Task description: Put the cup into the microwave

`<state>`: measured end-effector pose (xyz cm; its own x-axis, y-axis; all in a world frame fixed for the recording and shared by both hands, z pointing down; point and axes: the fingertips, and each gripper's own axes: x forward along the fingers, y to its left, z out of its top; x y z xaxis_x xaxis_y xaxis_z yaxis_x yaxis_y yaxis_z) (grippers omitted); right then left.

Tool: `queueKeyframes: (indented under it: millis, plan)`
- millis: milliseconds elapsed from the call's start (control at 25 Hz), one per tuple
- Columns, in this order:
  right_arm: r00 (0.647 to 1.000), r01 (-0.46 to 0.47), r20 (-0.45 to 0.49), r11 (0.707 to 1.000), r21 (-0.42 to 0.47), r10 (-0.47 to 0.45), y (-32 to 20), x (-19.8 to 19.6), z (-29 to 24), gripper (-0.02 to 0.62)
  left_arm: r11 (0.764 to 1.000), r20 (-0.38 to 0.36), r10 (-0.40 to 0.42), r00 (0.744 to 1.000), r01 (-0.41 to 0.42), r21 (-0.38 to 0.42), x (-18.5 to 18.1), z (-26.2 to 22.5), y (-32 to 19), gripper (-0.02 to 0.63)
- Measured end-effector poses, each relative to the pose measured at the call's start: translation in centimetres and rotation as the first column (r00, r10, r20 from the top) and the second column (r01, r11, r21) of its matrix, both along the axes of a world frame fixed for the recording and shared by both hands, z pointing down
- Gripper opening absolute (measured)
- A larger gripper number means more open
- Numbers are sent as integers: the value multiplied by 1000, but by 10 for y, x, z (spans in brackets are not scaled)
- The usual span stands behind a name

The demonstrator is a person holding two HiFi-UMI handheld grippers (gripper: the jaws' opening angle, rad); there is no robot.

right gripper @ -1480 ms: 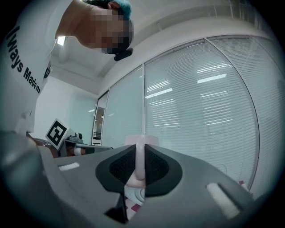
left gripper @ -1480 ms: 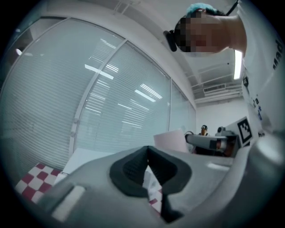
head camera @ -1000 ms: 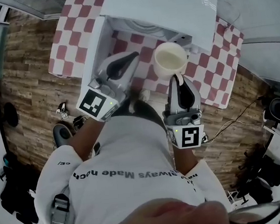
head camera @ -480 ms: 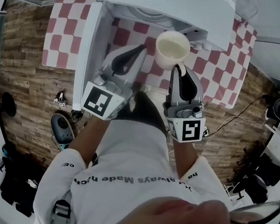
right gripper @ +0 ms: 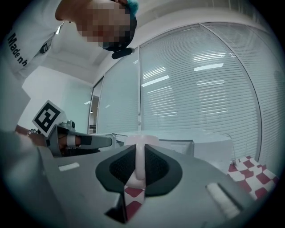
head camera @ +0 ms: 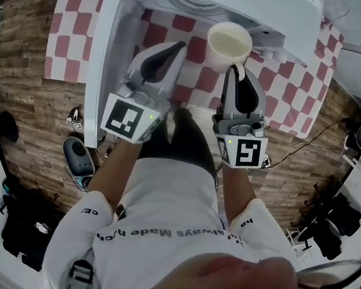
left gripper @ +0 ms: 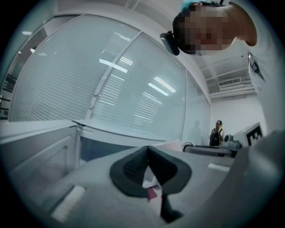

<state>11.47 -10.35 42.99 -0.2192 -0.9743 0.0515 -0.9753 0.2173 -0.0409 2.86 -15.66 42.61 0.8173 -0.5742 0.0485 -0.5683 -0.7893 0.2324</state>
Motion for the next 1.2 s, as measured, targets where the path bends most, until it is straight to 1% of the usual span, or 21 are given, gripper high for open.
queueKeyframes:
  millis: [200, 520, 680, 880, 960, 1080, 1200]
  plan:
    - [1000, -6, -23, 1000, -14, 5, -16, 6, 25, 35, 1000, 29, 0, 1000, 1, -6, 2, 25, -10, 3]
    - [999, -10, -31, 999, -33, 9, -48, 7, 54, 35, 999, 20, -3, 1000, 4, -44, 11, 51, -35, 3]
    - [999, -8, -33, 999, -45, 7, -63, 7, 66, 35, 998, 19, -18, 1000, 19, -53, 14, 61, -51, 3]
    - [999, -7, -33, 999, -52, 5, -82, 7, 76, 35, 998, 37, -34, 999, 36, -56, 17, 74, -67, 3]
    - [999, -5, -34, 999, -52, 3, -91, 7, 79, 35, 997, 48, -48, 998, 51, -62, 17, 78, -75, 3]
    - [999, -4, -34, 999, -53, 2, -103, 6, 84, 35, 995, 43, -67, 997, 70, -68, 16, 81, -87, 3]
    - [1000, -1, -31, 999, -50, 0, -117, 6, 88, 35, 996, 50, -68, 996, 71, -57, 18, 85, -97, 3]
